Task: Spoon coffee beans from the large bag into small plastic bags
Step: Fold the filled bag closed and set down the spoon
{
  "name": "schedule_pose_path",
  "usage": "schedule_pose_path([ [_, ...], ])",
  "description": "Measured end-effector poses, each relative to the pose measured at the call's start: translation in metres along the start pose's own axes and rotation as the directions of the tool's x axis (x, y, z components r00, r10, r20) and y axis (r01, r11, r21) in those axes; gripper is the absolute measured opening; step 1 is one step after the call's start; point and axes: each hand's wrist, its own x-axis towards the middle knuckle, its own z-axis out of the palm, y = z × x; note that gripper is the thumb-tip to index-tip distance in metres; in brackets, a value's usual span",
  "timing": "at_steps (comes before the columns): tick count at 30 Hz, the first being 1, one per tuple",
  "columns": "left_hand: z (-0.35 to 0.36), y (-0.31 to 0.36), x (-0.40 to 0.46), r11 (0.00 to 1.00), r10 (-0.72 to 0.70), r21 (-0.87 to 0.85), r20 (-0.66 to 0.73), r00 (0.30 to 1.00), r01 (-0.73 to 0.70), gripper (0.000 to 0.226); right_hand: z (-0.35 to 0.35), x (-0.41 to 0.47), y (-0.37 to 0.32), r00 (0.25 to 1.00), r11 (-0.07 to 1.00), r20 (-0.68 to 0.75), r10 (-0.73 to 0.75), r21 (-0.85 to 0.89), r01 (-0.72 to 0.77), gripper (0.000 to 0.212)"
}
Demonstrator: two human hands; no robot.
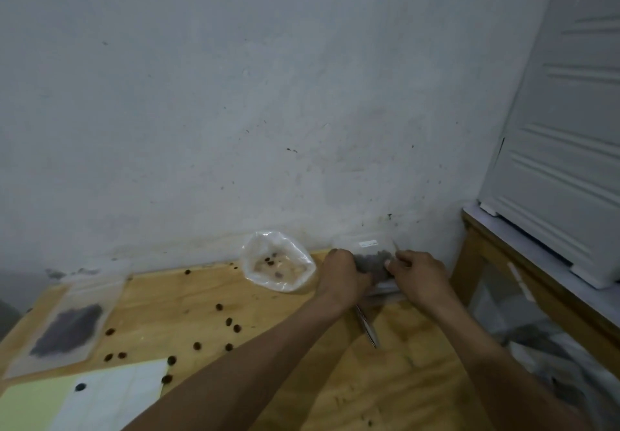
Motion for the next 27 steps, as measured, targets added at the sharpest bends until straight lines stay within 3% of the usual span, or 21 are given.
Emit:
schedule_pose_path([
  [4, 0.000, -0.005, 0.001, 0.999, -0.033, -0.024, -0.041, 0.999, 0.032, 0.021, 0.000, 0.003, 0.000, 1.000, 1.000, 0.004, -0.012, -0.010, 0.012, 0.045],
  [9, -0.015, -0.011, -0.004, 0.999, 0.034, -0.016, -0.118, 0.992, -0.036, 0.048, -0.006, 0.000, -0.005, 0.998, 0.999, -0.031, -0.045, 0.010, 0.046, 0.050],
  [18, -0.107, -0.037, -0.032, 0.975, 0.121, -0.132, -0.359, 0.925, -0.179, 0.032, 0.007, -0.016, -0.097, 0.945, 0.953, -0.138, -0.297, 0.014, 0.301, 0.042],
  [22, -0.161, -0.085, -0.052, 0.992, 0.035, -0.094, -0.421, 0.906, -0.082, 0.033, 0.047, -0.032, -0.149, 0.915, 0.917, -0.066, -0.397, 0.025, 0.399, 0.038],
  [27, -0.221, -0.177, -0.083, 0.956, -0.236, 0.057, -0.428, 0.873, 0.287, 0.048, 0.124, -0.070, -0.203, 0.852, 0.869, 0.176, -0.494, 0.067, 0.490, 0.035],
])
